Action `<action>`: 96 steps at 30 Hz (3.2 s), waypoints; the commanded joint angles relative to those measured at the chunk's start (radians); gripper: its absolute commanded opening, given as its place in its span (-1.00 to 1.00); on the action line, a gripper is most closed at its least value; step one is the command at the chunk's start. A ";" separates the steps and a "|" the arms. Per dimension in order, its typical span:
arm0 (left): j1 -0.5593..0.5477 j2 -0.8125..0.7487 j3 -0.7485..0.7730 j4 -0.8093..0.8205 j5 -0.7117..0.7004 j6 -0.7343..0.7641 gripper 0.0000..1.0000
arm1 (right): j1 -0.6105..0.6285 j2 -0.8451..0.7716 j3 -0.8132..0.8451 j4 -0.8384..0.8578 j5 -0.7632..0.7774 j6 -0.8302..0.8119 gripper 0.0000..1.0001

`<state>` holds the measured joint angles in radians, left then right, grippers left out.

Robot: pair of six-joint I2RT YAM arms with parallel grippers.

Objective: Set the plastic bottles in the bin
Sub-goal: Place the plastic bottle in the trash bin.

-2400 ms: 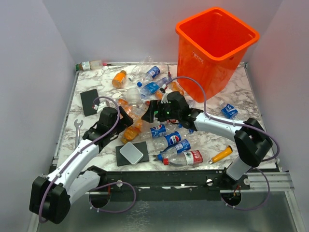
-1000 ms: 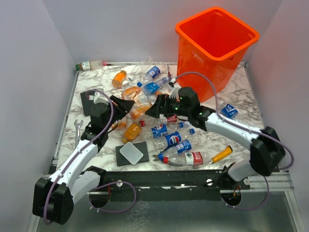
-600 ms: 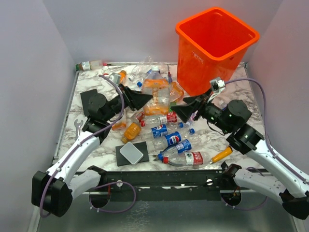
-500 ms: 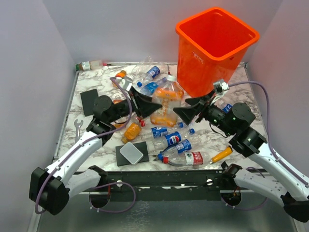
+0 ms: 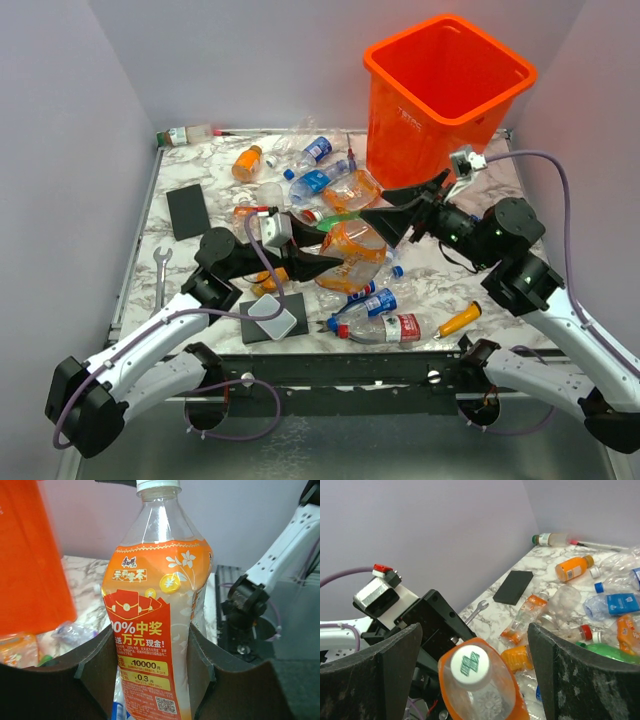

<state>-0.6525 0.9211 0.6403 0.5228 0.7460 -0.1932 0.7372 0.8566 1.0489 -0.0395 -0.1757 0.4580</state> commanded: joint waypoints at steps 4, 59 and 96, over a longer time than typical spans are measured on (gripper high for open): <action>-0.038 -0.049 -0.131 0.138 -0.214 0.080 -0.85 | -0.001 0.084 0.073 -0.158 -0.115 0.013 0.73; -0.068 -0.318 -0.183 0.020 -1.111 0.095 0.98 | -0.002 0.336 0.766 -0.191 0.754 -0.420 -0.99; -0.069 -0.248 -0.116 -0.132 -1.207 0.055 0.98 | -0.430 0.886 0.990 -0.141 0.695 -0.336 0.43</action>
<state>-0.7212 0.6777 0.4976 0.3943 -0.4389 -0.1452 0.3134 1.7359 2.0209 -0.1146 0.5728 0.0986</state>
